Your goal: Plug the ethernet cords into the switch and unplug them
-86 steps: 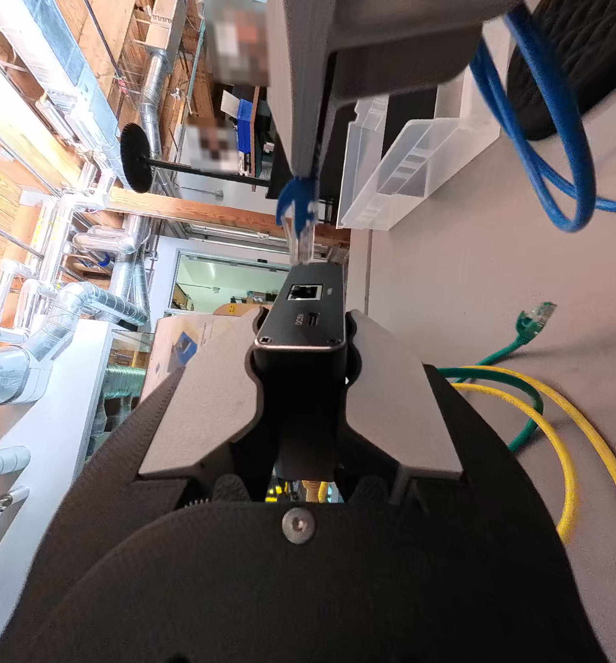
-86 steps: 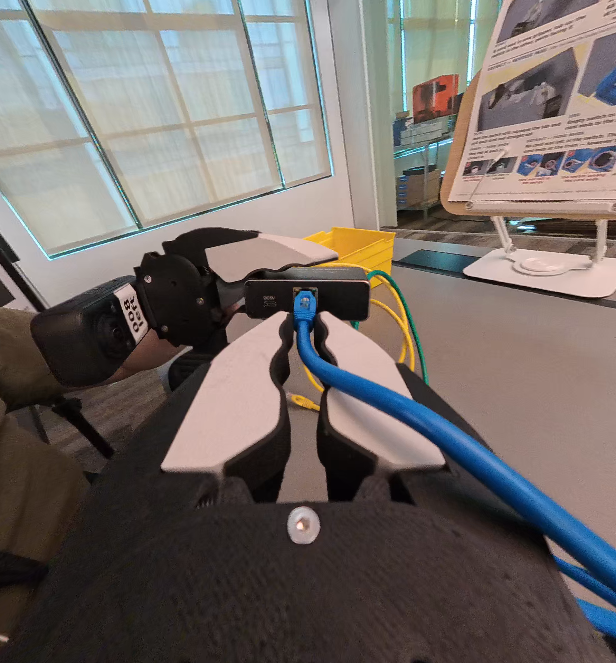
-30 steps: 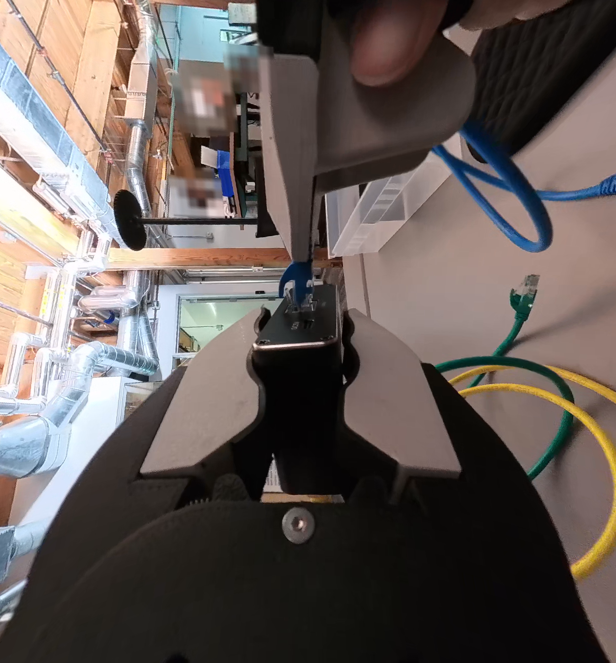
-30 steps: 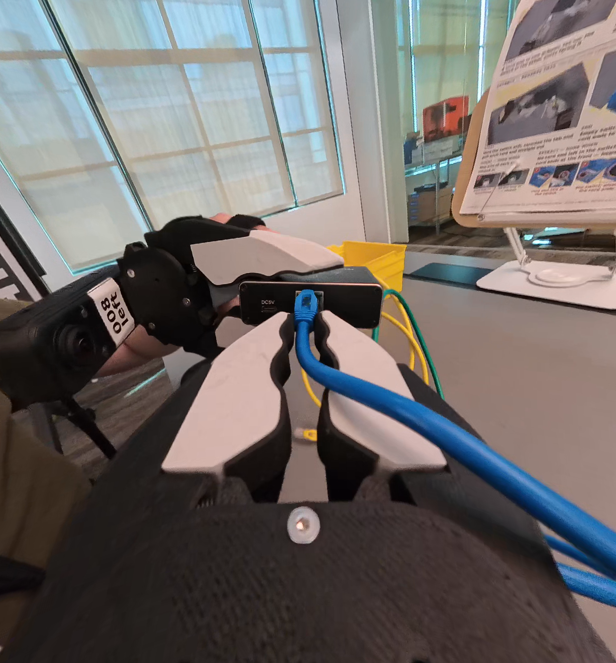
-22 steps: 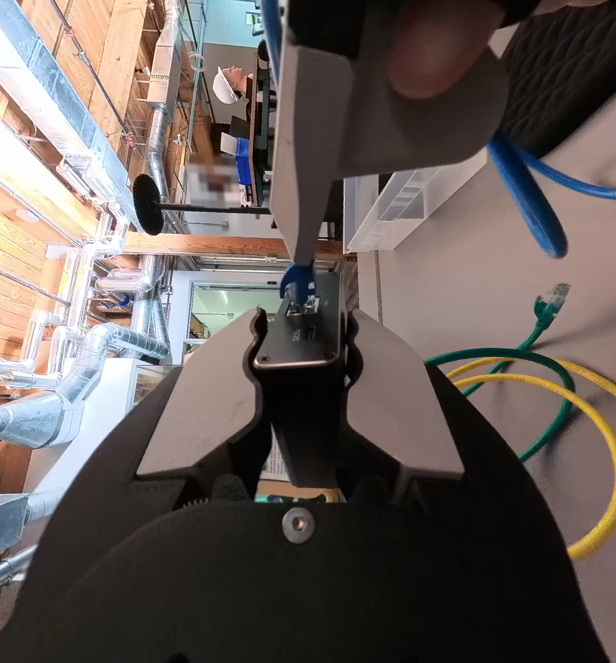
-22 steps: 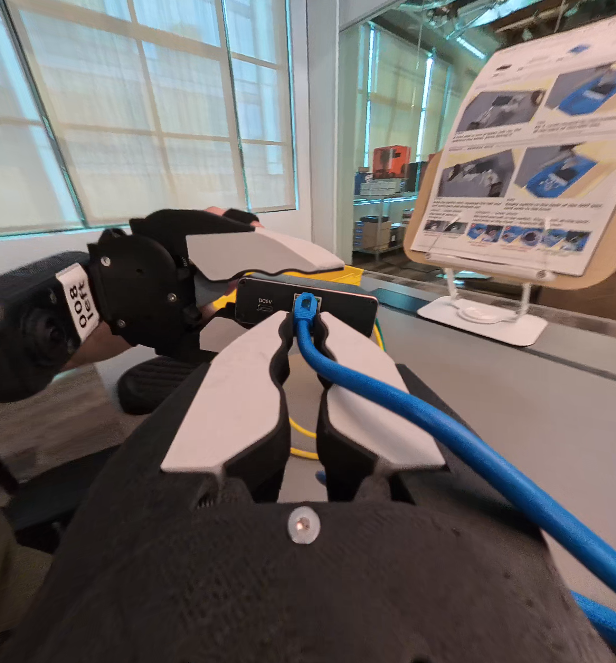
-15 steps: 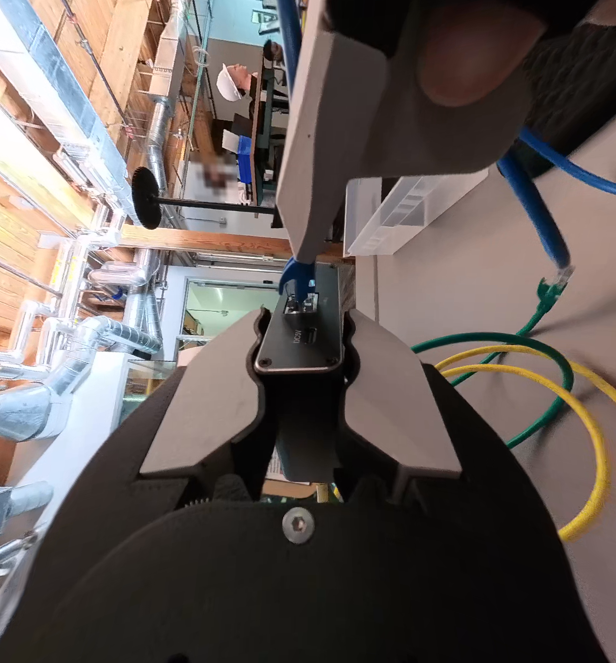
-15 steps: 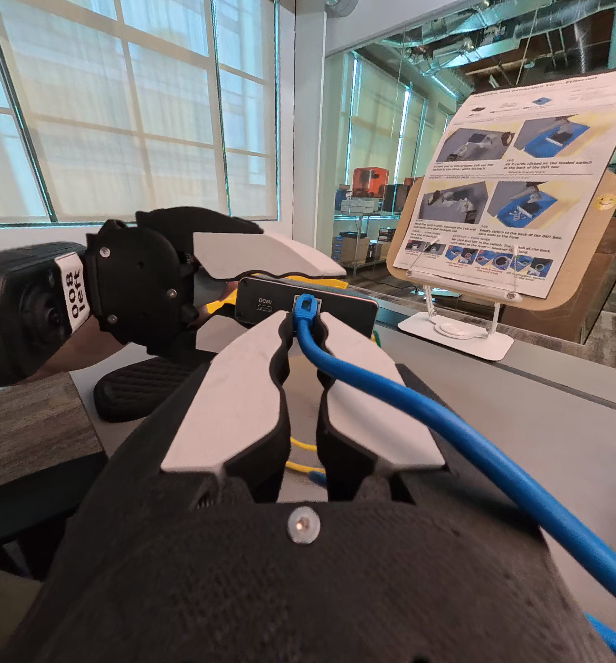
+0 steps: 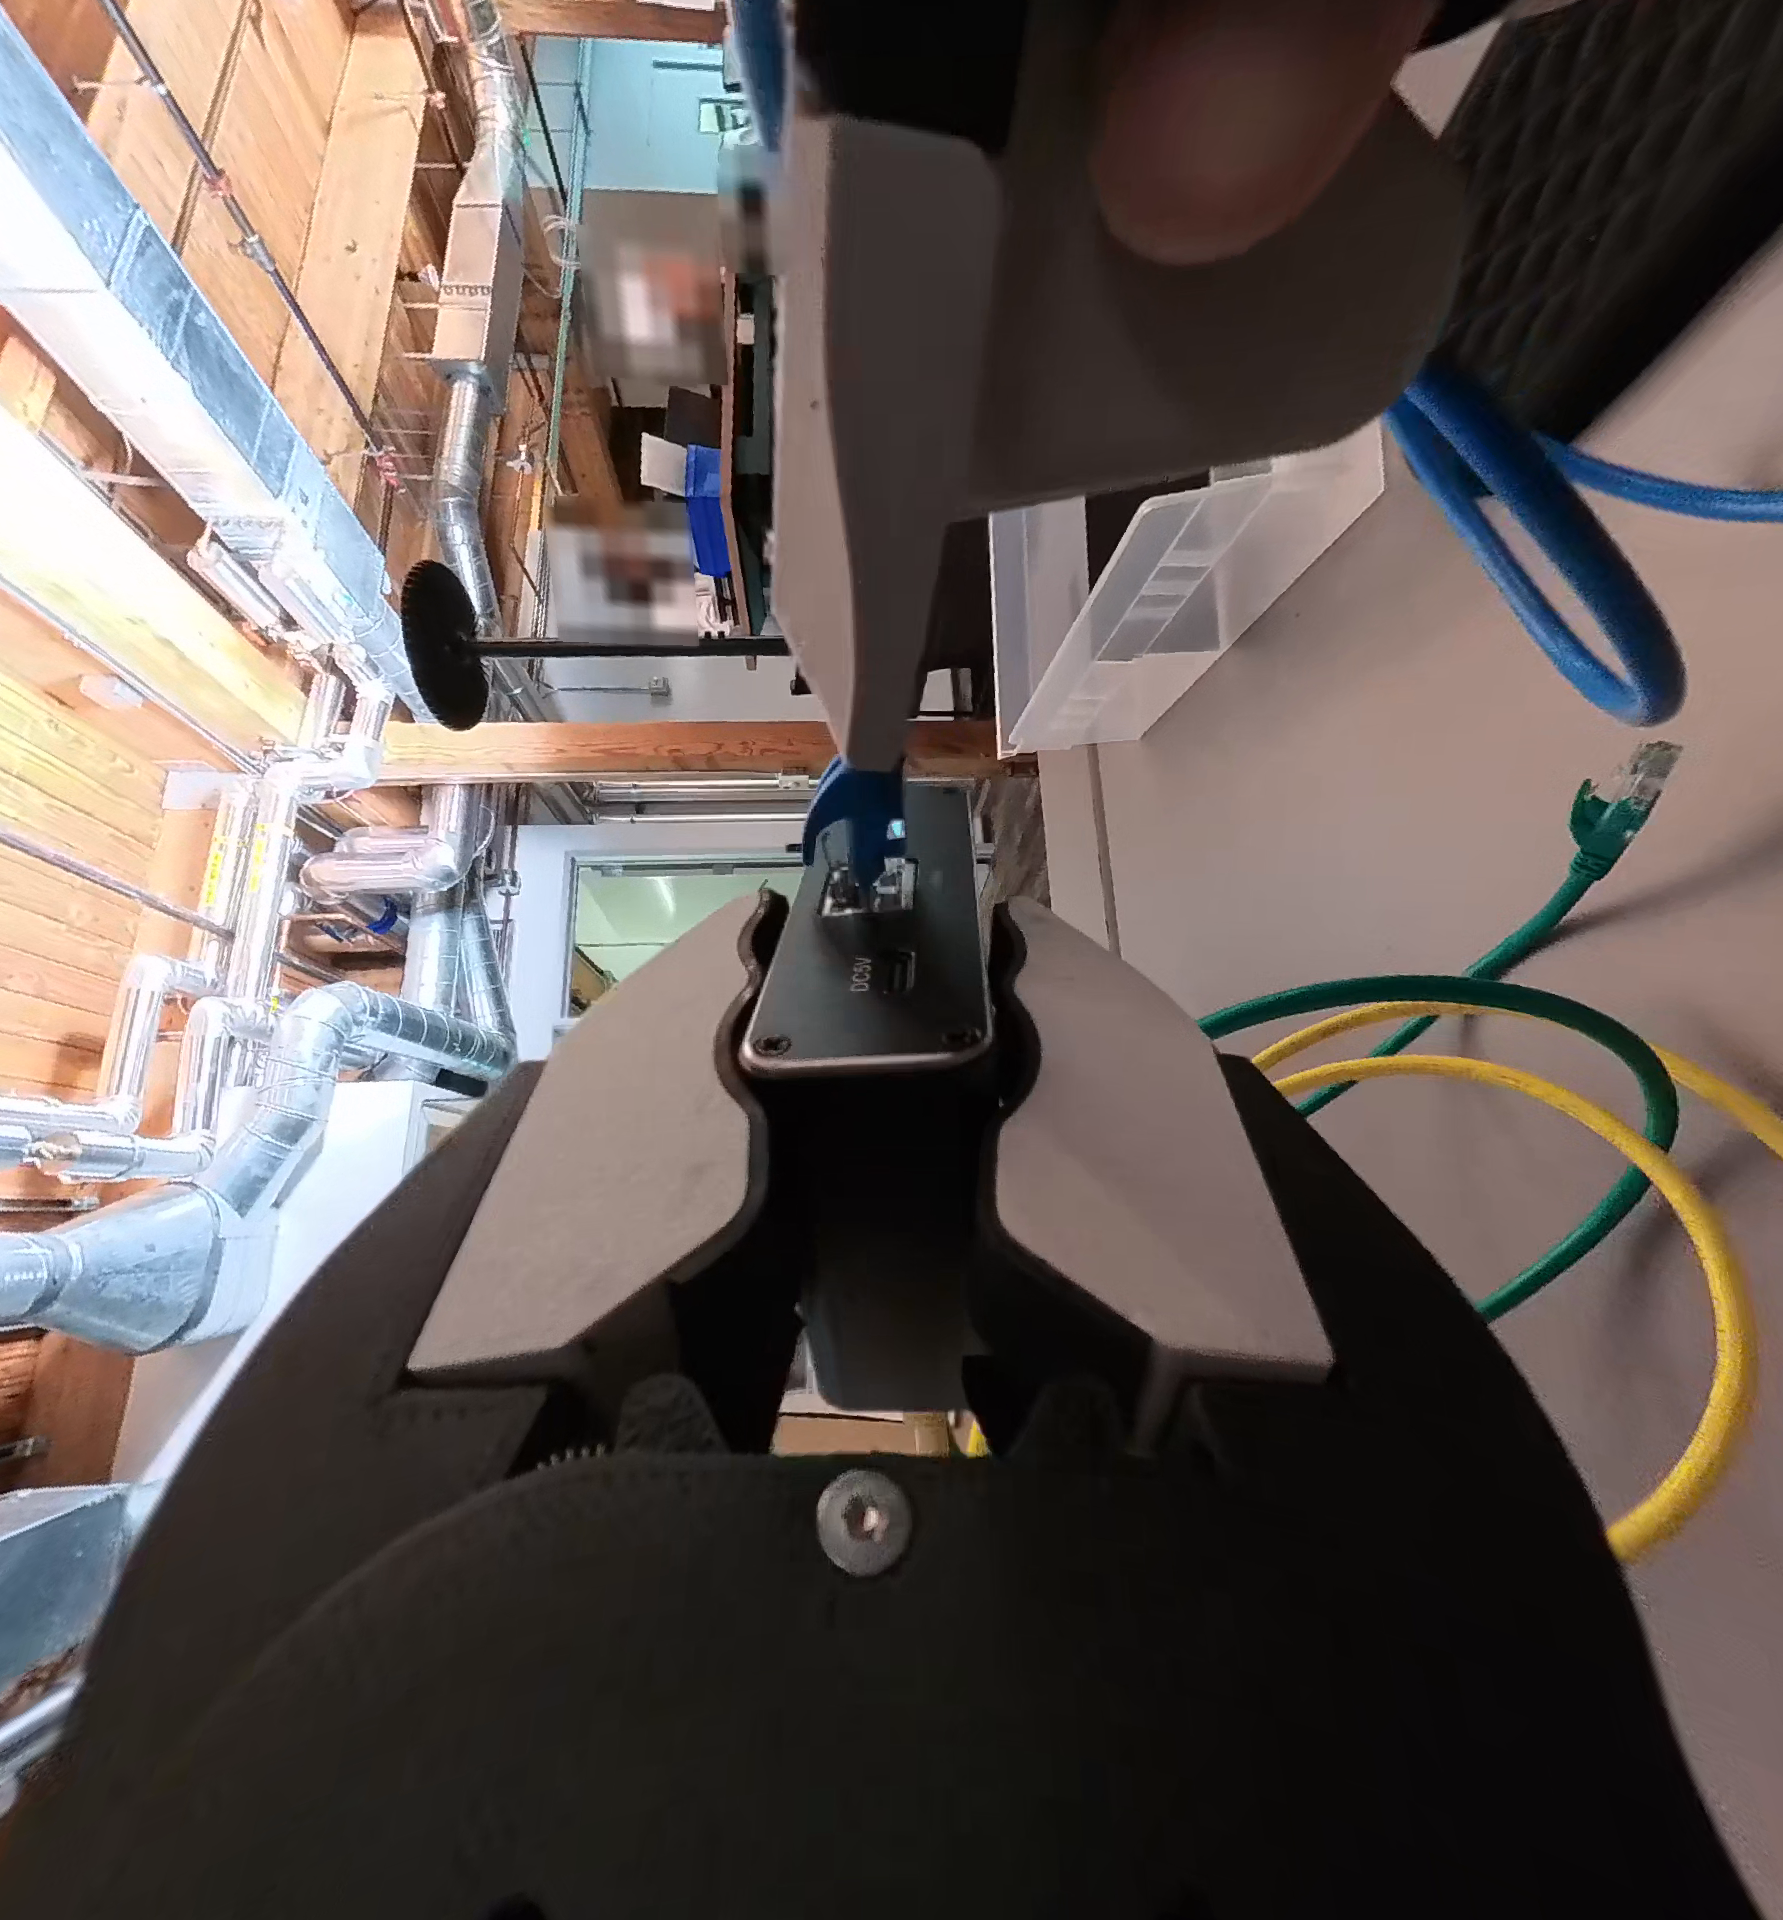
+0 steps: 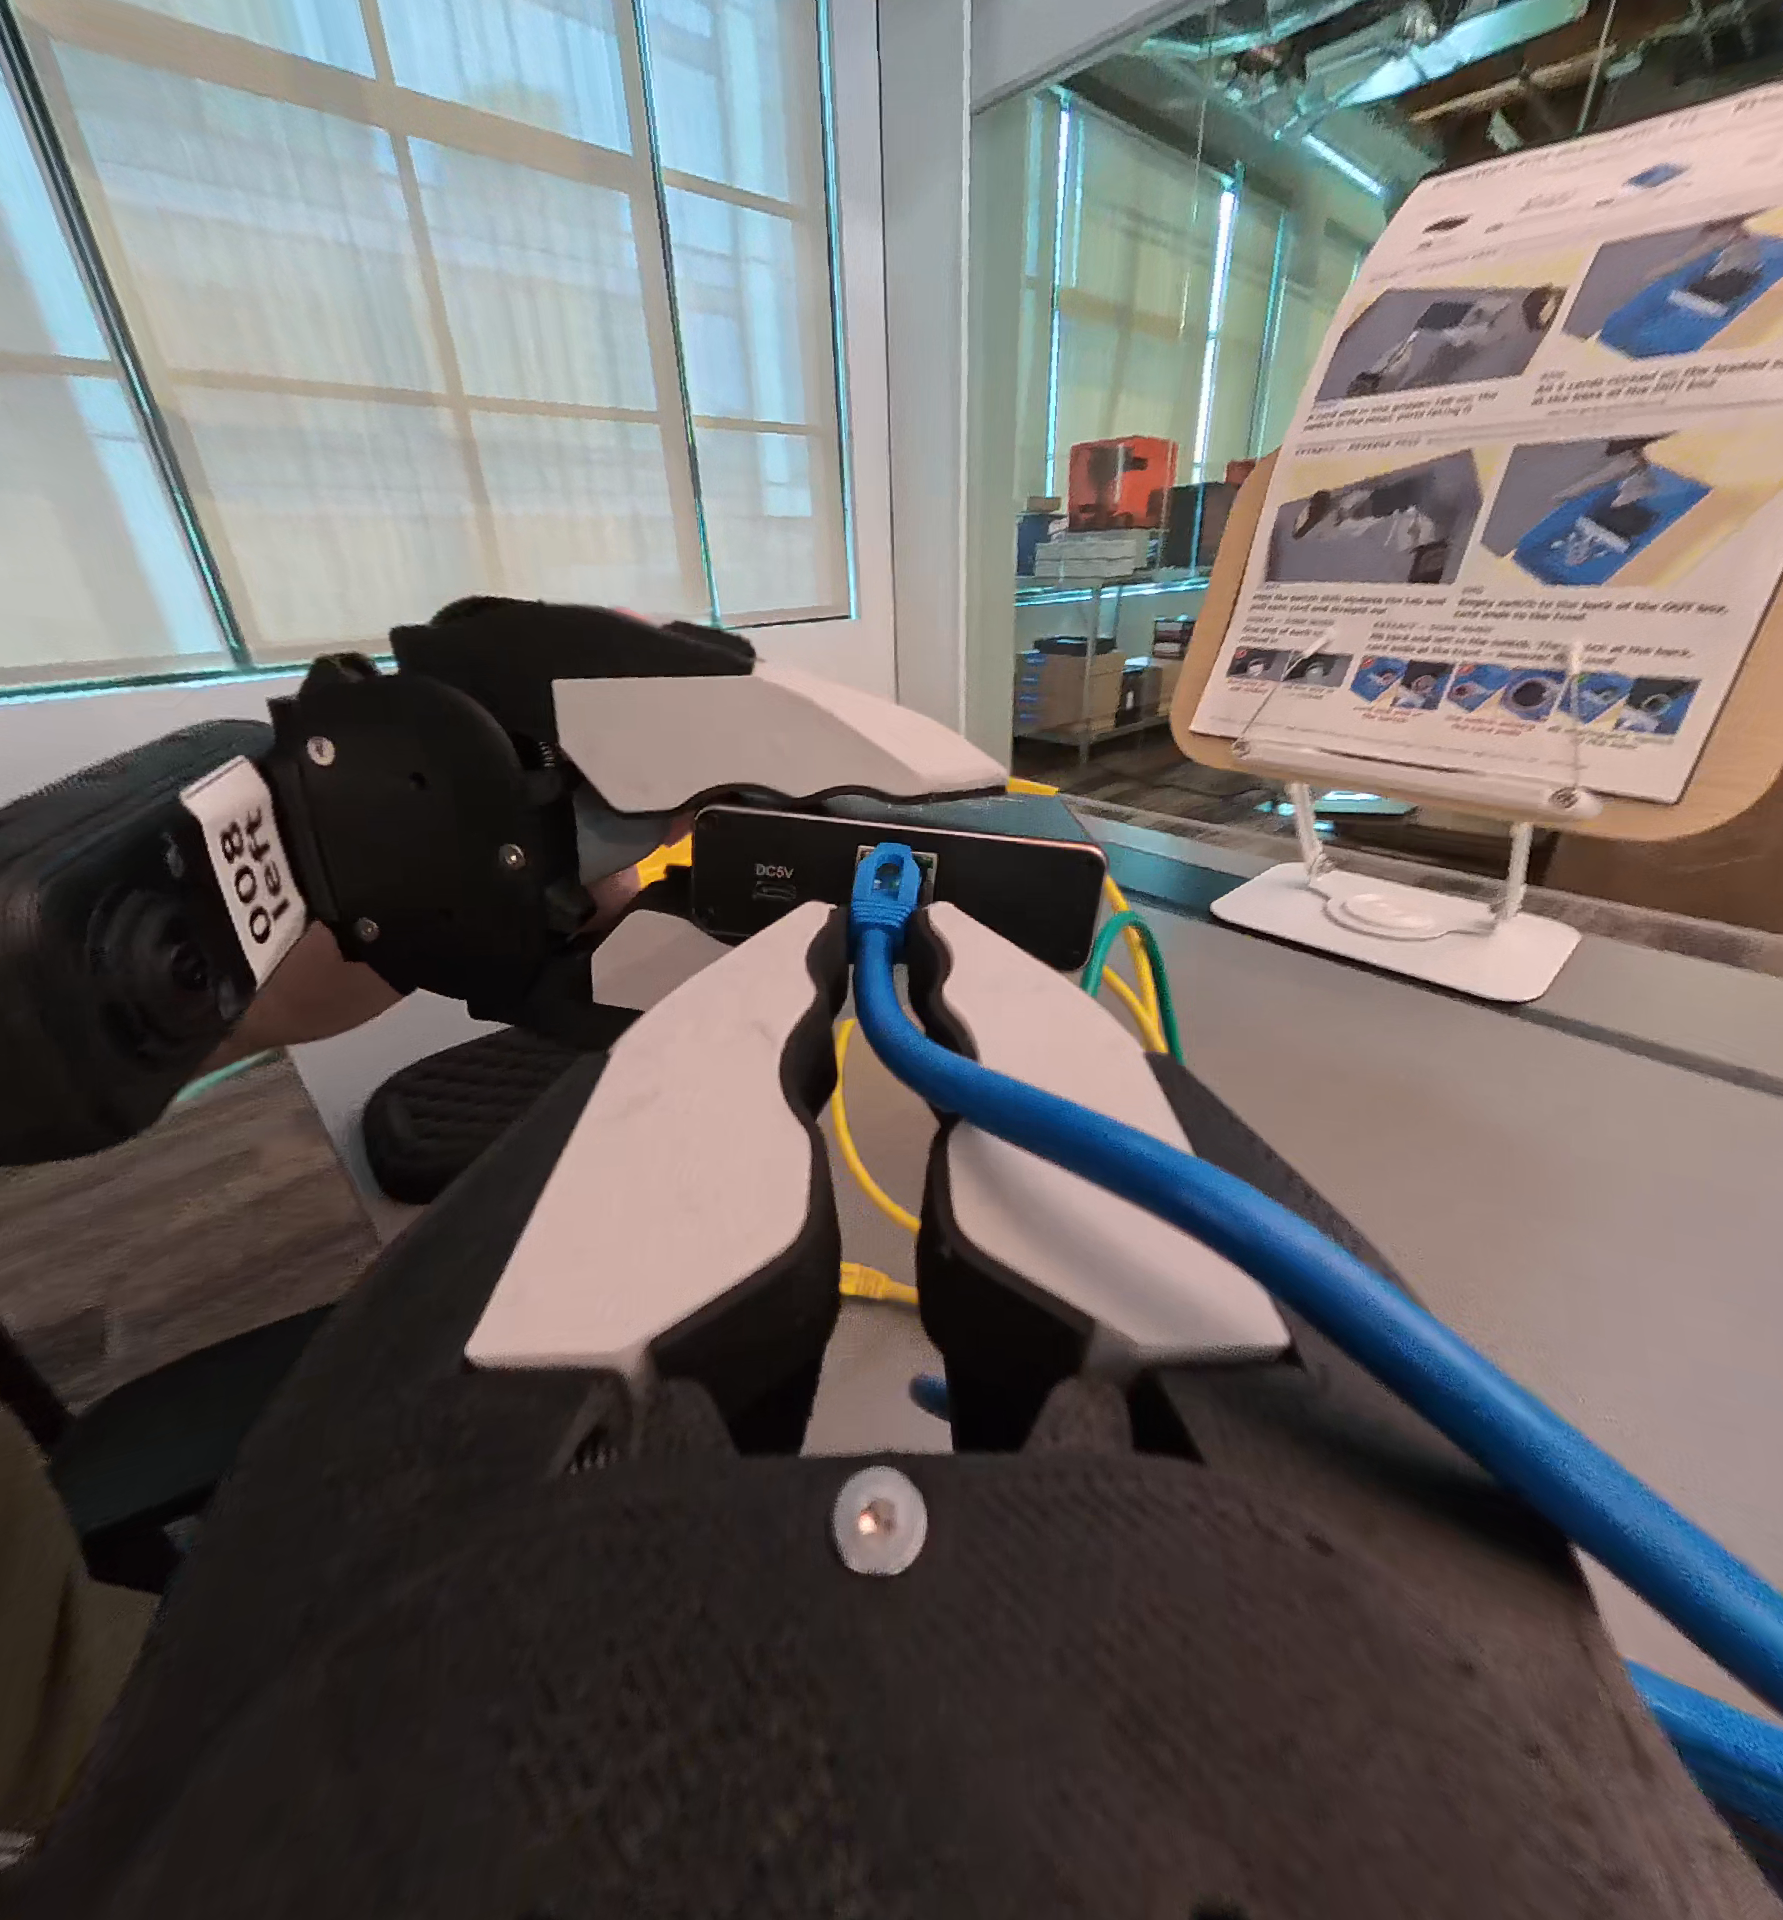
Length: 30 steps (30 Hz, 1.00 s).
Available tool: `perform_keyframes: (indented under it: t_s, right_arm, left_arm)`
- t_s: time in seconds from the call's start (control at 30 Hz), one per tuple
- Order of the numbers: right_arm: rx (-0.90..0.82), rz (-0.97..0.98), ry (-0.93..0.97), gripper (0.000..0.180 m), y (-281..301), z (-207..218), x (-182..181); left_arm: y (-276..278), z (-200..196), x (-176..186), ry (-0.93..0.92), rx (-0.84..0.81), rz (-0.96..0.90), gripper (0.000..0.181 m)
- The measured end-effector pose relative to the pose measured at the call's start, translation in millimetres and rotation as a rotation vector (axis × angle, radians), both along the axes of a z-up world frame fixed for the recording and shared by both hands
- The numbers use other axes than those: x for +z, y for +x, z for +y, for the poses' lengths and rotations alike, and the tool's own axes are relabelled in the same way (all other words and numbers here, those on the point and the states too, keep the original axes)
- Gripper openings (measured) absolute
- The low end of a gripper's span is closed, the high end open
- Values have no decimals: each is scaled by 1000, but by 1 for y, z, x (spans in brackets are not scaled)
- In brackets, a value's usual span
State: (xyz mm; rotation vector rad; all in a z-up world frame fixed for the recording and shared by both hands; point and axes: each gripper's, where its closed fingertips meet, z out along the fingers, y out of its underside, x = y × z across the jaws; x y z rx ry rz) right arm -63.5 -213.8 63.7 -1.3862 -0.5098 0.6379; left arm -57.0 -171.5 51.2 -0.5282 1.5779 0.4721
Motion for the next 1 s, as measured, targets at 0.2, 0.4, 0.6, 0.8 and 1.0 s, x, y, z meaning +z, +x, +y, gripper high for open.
perform_keyframes:
  t_s: [0.2,0.4,0.6,0.8,1.0]
  right_arm:
    - [145,59,-126,12,0,-1,-6]
    - [209,81,-176,12,-1,-2,-9]
    - [208,127,-176,11,0,3,-9]
    - [159,105,-170,11,1,10,-13]
    - [72,88,-56,12,4,10,-4]
  left_arm:
    - [2,-6,-6,54,-46,80,36]
    - [2,-7,-9,77,-72,149,36]
    - [4,-10,-8,101,-87,173,35]
    - [5,-4,-10,93,-75,172,35]
    - [5,1,2,79,-8,96,36]
